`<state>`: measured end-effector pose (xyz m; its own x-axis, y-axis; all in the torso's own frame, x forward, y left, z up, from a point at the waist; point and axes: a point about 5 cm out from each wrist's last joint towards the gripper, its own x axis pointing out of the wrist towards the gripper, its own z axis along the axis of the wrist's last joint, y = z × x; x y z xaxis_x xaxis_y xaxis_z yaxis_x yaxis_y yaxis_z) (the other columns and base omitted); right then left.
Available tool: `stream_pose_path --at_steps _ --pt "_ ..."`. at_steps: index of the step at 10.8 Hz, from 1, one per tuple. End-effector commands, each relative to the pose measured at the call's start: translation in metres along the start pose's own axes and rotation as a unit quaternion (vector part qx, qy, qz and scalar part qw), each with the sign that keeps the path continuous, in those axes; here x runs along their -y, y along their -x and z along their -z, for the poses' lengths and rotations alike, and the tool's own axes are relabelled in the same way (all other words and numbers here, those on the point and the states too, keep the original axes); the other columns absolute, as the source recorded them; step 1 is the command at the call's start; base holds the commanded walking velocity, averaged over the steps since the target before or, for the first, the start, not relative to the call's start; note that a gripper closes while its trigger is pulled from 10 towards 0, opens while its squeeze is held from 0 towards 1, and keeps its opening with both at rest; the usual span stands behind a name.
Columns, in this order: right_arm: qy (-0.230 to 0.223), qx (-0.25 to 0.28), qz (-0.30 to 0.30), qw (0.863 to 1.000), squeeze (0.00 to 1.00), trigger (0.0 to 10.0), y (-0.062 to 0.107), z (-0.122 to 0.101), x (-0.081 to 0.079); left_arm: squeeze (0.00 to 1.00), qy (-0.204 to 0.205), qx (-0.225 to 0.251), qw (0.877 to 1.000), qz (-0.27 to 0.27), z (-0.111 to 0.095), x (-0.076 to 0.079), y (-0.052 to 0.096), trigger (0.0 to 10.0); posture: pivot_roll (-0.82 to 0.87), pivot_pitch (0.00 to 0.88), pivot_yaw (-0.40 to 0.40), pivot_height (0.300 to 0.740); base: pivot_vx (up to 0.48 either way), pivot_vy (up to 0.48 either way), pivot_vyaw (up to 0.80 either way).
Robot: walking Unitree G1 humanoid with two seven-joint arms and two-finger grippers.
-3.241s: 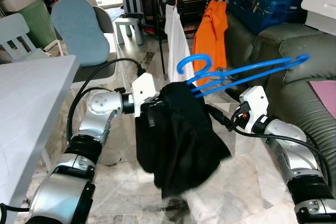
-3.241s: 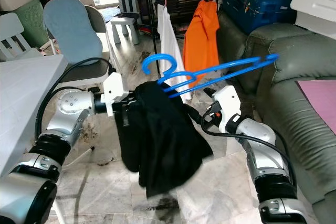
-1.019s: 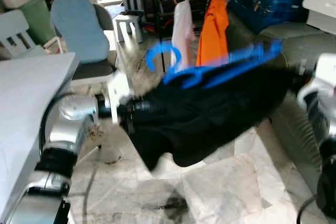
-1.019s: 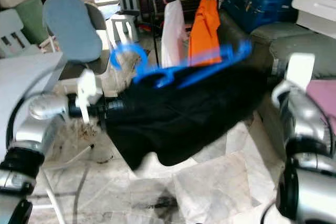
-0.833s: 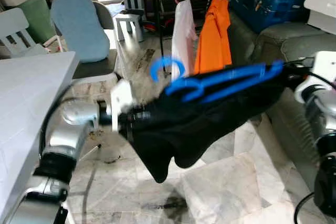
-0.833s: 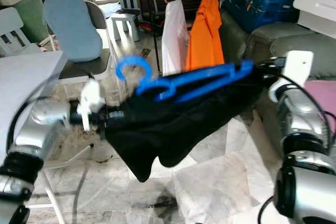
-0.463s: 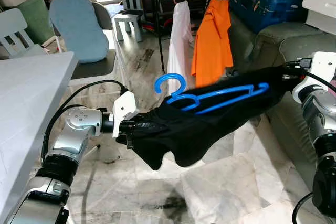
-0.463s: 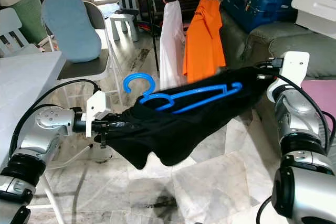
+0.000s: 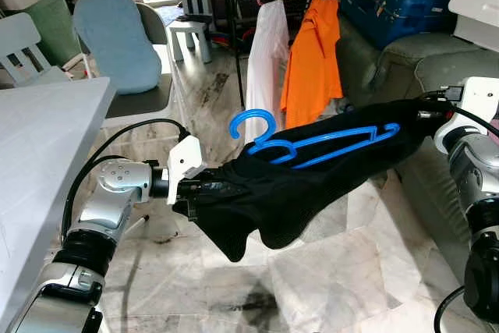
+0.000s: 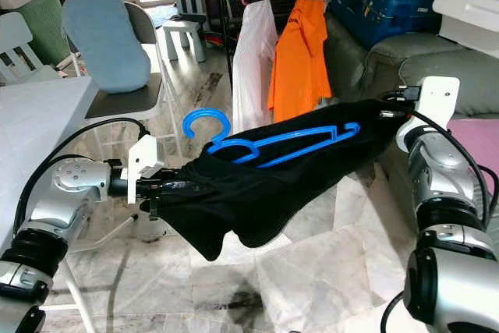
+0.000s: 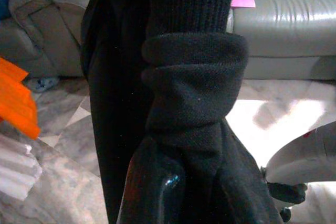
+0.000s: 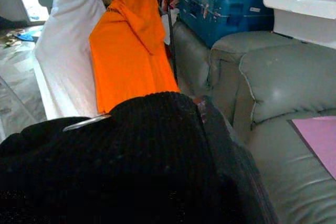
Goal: Hang hanger
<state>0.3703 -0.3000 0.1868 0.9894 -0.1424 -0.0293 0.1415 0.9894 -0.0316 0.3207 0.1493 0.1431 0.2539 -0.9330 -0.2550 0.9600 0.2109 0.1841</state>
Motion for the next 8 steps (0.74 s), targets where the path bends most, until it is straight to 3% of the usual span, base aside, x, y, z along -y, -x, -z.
stream_pose_path --at_steps 1,4,5,7,8 --pt "-0.001 0.025 0.002 1.000 0.00 0.0 -0.003 -0.016 -0.001 0.00 -0.012 -0.008 1.000 -0.008 -0.004 -0.005 0.005 0.0 -0.22 0.000 0.050 0.740 0.000 0.000 0.00" --pt "-0.001 0.025 0.002 1.000 0.00 0.0 -0.003 -0.016 -0.002 0.00 -0.012 -0.011 1.000 -0.012 -0.002 -0.006 0.004 0.0 -0.22 0.000 0.050 0.740 0.000 0.000 0.00" --pt "0.054 -0.023 -0.063 0.996 0.00 0.0 0.000 0.011 -0.024 0.00 0.038 0.013 0.984 -0.173 0.017 -0.022 -0.001 0.0 -0.23 0.000 0.055 0.740 0.000 0.000 0.00" --pt "0.106 -0.016 -0.118 0.987 0.00 0.0 0.001 0.019 -0.052 0.00 0.049 0.008 0.977 -0.208 0.026 -0.021 -0.004 0.0 -0.23 0.000 0.049 0.740 0.000 0.000 0.00" --pt "0.113 -0.004 -0.118 0.987 0.00 0.0 -0.001 0.013 -0.057 0.00 0.041 -0.001 0.978 -0.206 0.030 -0.019 -0.005 0.0 -0.23 0.000 0.041 0.740 0.000 0.000 0.00"
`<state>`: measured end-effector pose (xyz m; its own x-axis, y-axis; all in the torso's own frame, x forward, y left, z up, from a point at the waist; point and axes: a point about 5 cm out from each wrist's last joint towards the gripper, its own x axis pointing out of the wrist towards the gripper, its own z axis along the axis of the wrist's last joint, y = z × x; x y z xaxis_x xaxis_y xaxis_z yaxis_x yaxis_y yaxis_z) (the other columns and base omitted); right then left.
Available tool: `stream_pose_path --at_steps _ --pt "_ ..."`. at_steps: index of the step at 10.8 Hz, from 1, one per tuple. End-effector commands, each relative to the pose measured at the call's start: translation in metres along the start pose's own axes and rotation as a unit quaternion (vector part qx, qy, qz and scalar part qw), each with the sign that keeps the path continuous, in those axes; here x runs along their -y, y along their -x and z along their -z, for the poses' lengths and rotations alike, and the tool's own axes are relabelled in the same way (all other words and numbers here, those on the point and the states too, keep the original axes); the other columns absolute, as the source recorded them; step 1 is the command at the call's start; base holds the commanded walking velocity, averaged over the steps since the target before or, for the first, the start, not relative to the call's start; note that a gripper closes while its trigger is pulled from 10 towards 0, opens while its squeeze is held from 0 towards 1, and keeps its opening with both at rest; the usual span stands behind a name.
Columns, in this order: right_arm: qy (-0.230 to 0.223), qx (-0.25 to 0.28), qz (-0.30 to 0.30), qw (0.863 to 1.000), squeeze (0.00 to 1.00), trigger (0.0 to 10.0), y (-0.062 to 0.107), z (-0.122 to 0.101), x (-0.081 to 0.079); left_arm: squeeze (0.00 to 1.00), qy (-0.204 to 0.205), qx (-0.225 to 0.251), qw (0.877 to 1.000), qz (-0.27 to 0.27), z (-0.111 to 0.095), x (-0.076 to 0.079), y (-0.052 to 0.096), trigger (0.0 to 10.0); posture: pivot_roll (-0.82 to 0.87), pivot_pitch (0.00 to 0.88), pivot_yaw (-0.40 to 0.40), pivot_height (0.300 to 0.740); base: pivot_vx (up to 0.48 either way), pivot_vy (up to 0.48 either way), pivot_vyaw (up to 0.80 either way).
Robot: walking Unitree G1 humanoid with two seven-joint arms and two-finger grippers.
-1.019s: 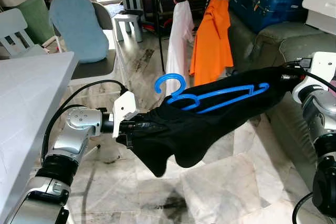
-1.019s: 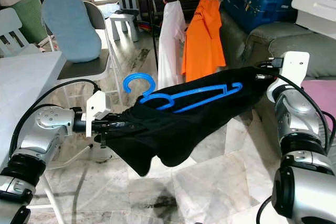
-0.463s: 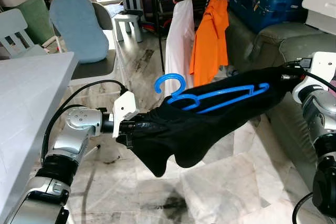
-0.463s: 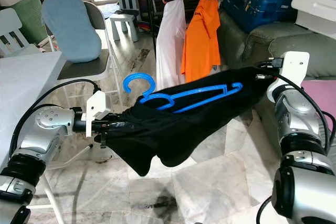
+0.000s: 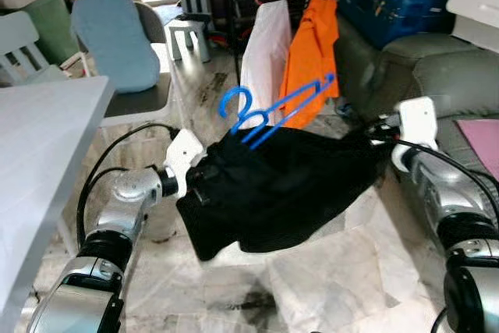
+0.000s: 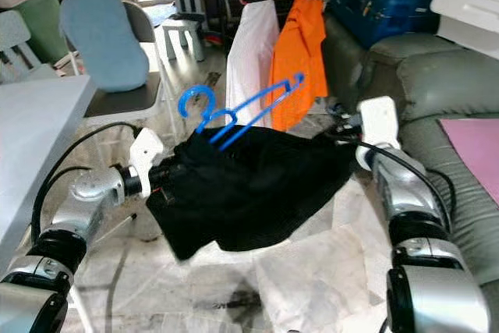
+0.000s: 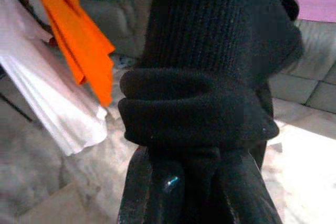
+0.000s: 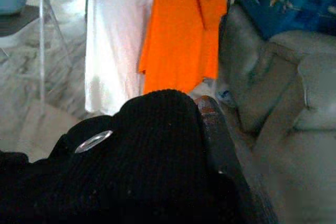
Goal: Hang hanger
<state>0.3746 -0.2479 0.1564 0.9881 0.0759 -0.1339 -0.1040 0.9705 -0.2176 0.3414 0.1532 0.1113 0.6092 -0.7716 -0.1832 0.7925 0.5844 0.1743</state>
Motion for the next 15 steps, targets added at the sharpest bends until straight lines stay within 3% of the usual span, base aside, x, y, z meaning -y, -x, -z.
stream_pose_path --at_steps 1,3,4,9,12,13,14,15 --pt "0.014 0.035 0.003 0.999 0.00 0.0 -0.005 -0.021 -0.001 0.00 -0.015 0.002 1.000 -0.001 -0.002 -0.002 0.001 0.0 -0.23 0.000 0.033 0.740 0.000 0.000 0.00" --pt "0.023 0.024 0.026 0.999 0.00 0.0 -0.007 -0.021 0.002 0.00 0.005 0.036 0.999 0.036 -0.005 0.005 -0.001 0.0 -0.23 0.000 0.024 0.740 0.000 0.000 0.00" --pt "0.017 0.035 0.069 0.997 0.00 0.0 -0.007 -0.027 0.012 0.00 -0.008 -0.008 0.998 0.064 0.008 0.011 0.002 0.0 -0.23 0.000 0.023 0.740 0.000 0.000 0.00" --pt "0.028 0.083 0.097 0.991 0.00 0.0 -0.008 -0.060 0.025 0.00 -0.018 -0.063 0.996 0.064 0.028 0.016 0.004 0.0 -0.28 0.000 0.036 0.740 0.000 0.000 0.00" --pt "0.035 0.081 0.105 0.991 0.00 0.0 -0.008 -0.062 0.028 0.00 -0.010 -0.037 0.999 0.037 0.024 0.015 -0.002 0.0 -0.29 0.000 0.038 0.740 0.000 0.000 0.00" --pt "0.056 0.047 0.097 0.993 0.00 0.0 -0.009 -0.050 0.027 0.00 0.000 0.004 0.999 -0.038 0.012 0.002 -0.004 0.0 -0.29 0.000 0.038 0.740 0.000 0.000 0.00" --pt "0.052 0.027 0.103 0.993 0.00 0.0 -0.007 -0.041 0.029 0.00 0.034 0.047 0.997 -0.051 0.005 -0.003 -0.003 0.0 -0.29 0.000 0.037 0.740 0.000 0.000 0.00" --pt "0.054 0.012 0.107 0.993 0.00 0.0 -0.006 -0.033 0.031 0.00 0.059 0.060 0.994 -0.075 0.006 -0.007 0.000 0.0 -0.29 0.000 0.037 0.740 0.000 0.000 0.00"
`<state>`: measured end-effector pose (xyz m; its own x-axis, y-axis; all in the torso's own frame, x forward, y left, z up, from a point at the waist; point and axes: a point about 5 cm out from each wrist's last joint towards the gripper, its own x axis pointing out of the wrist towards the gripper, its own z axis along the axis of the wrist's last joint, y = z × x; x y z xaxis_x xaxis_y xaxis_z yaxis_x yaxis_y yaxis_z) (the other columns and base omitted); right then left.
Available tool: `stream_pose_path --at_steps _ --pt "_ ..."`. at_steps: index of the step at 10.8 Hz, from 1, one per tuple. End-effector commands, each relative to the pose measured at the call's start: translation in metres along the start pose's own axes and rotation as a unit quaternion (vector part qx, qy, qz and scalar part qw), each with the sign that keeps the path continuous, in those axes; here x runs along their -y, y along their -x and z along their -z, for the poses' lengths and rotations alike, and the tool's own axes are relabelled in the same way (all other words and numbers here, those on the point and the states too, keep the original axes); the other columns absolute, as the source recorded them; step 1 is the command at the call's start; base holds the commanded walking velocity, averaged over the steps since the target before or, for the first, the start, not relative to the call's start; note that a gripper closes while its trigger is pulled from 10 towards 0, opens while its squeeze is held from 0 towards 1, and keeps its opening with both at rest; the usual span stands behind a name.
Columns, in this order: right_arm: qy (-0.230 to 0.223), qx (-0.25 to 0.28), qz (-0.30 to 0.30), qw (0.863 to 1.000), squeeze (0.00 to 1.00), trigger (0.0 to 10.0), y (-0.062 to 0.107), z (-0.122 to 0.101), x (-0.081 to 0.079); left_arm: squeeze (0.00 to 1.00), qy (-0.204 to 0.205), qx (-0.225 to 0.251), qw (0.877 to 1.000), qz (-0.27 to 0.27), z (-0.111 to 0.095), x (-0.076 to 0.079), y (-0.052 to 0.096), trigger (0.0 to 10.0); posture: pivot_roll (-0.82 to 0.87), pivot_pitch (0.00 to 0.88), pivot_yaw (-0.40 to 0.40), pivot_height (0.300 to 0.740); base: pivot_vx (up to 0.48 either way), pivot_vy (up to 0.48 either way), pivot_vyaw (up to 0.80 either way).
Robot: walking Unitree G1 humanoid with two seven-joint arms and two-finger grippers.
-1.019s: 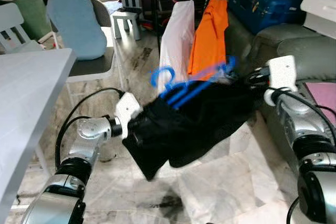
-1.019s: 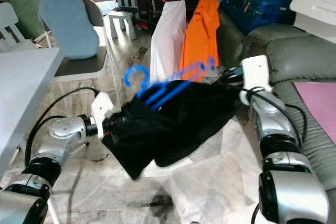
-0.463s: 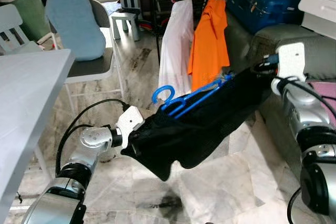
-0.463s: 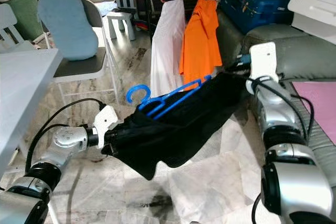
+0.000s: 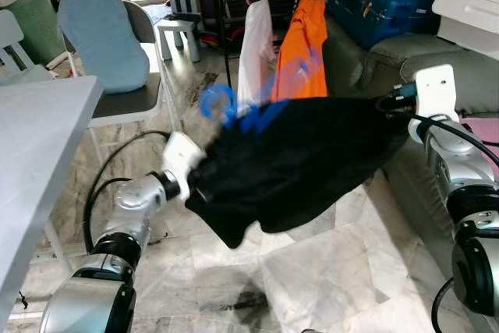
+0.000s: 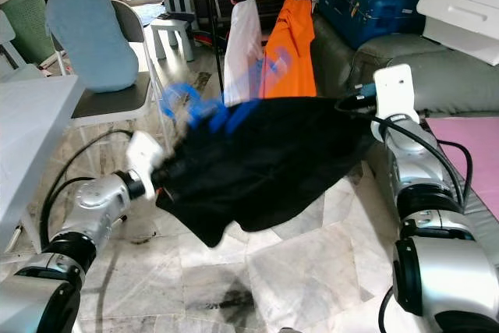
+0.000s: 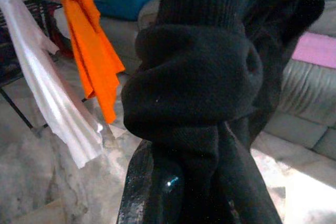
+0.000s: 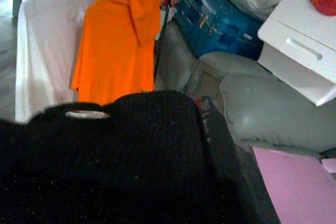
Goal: Hang hanger
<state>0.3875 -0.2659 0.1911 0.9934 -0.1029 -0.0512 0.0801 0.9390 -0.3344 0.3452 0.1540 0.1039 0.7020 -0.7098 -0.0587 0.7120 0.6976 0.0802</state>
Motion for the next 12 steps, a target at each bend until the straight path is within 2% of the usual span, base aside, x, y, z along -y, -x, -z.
stream_pose_path --at_steps 1,2,3,5,6,8,9,10,12 --pt "-0.010 -0.012 0.024 1.000 0.00 0.0 0.001 0.004 0.006 0.00 0.024 0.021 0.999 -0.001 -0.001 -0.003 0.004 0.0 -0.28 0.000 0.039 0.740 0.000 0.000 0.00" --pt "-0.028 -0.017 0.038 0.999 0.00 0.0 0.001 0.007 0.008 0.00 0.054 0.031 0.997 0.048 0.001 0.004 0.006 0.0 -0.28 0.000 0.038 0.740 0.000 0.000 0.00" --pt "-0.057 -0.018 0.051 0.997 0.00 0.0 0.001 0.007 0.010 0.00 0.064 0.004 0.993 0.102 0.010 0.013 0.011 0.0 -0.27 0.000 0.032 0.740 0.000 0.000 0.00" --pt "-0.066 0.008 0.049 0.997 0.00 0.0 -0.004 -0.010 0.009 0.00 0.048 -0.053 0.987 0.147 0.023 0.016 0.021 0.0 -0.26 0.000 0.034 0.740 0.000 0.000 0.00" --pt "-0.076 0.024 0.047 0.996 0.00 0.0 -0.007 -0.022 0.006 0.00 0.026 -0.082 0.984 0.159 0.026 0.016 0.023 0.0 -0.26 0.000 0.038 0.740 0.000 0.000 0.00" --pt "-0.089 0.035 0.039 0.995 0.00 0.0 -0.010 -0.029 -0.003 0.00 0.028 -0.088 0.977 0.190 0.023 0.019 0.021 0.0 -0.27 0.000 0.047 0.740 0.000 0.000 0.00" --pt "-0.090 0.036 0.038 0.995 0.00 0.0 -0.010 -0.029 -0.004 0.00 0.026 -0.094 0.977 0.188 0.024 0.019 0.019 0.0 -0.27 0.000 0.049 0.740 0.000 0.000 0.00" --pt "-0.094 0.056 0.023 0.994 0.00 0.0 -0.012 -0.041 -0.007 0.00 0.018 -0.121 0.977 0.175 0.031 0.021 0.018 0.0 -0.27 0.000 0.052 0.740 0.000 0.000 0.00" --pt "-0.076 0.074 0.007 0.994 0.00 0.0 -0.012 -0.049 -0.013 0.00 0.031 -0.109 0.977 0.179 0.032 0.026 0.013 0.0 -0.29 0.000 0.052 0.740 0.000 0.000 0.00"
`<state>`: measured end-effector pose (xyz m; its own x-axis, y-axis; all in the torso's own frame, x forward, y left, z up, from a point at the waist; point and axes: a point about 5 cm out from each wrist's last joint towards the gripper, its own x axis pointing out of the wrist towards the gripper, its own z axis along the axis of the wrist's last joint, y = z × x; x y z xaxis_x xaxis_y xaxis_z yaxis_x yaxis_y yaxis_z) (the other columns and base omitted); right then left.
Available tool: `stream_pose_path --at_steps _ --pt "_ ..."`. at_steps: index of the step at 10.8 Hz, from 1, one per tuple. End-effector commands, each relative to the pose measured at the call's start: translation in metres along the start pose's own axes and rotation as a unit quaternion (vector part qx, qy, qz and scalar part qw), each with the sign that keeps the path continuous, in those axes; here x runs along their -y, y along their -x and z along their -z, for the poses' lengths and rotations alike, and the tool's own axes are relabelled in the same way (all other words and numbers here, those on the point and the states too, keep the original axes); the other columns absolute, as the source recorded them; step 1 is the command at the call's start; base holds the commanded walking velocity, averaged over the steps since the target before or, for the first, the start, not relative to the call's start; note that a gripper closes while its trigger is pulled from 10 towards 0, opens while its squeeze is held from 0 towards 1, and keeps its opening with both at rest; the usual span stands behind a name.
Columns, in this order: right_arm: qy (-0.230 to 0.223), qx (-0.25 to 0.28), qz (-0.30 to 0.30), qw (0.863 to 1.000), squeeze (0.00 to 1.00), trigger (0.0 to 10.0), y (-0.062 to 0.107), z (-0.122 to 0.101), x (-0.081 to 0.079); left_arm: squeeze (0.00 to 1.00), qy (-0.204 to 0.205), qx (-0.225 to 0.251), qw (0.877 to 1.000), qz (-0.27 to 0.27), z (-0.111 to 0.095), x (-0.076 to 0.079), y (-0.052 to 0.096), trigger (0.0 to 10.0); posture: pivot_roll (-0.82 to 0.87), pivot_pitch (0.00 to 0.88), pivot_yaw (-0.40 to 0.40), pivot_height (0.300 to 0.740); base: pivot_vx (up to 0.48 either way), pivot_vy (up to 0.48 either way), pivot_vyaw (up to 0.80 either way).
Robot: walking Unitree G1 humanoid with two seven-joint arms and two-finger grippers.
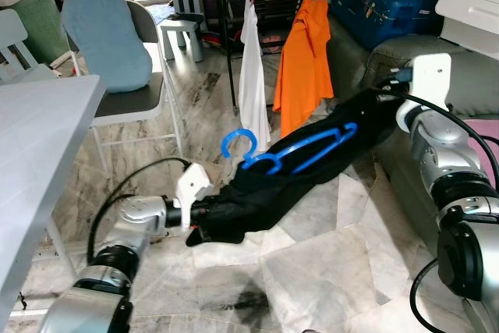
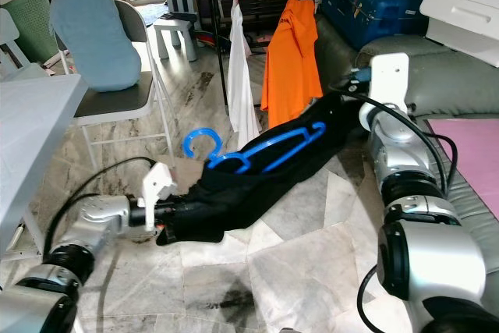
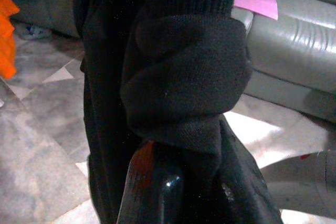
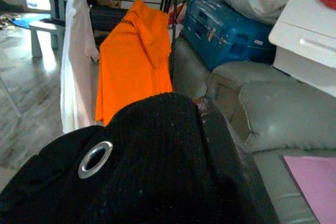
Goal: Hang hanger
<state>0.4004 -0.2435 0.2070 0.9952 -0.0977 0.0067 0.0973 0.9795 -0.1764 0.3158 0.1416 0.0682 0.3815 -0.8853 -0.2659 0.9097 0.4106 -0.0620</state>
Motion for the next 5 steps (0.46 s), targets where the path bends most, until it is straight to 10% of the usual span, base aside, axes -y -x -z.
stream_pose_path --at_steps 1,5 --pt "0.006 0.033 -0.002 0.999 0.00 0.0 -0.004 -0.019 -0.001 0.00 0.001 0.029 1.000 -0.011 -0.010 -0.005 0.001 0.0 -0.29 0.000 0.049 0.740 0.000 0.000 0.00" --pt "-0.018 0.076 -0.057 0.995 0.00 0.0 -0.007 -0.040 -0.027 0.00 -0.015 -0.032 0.999 -0.015 0.005 0.000 -0.002 0.0 -0.28 0.000 0.043 0.740 0.000 0.000 0.00"
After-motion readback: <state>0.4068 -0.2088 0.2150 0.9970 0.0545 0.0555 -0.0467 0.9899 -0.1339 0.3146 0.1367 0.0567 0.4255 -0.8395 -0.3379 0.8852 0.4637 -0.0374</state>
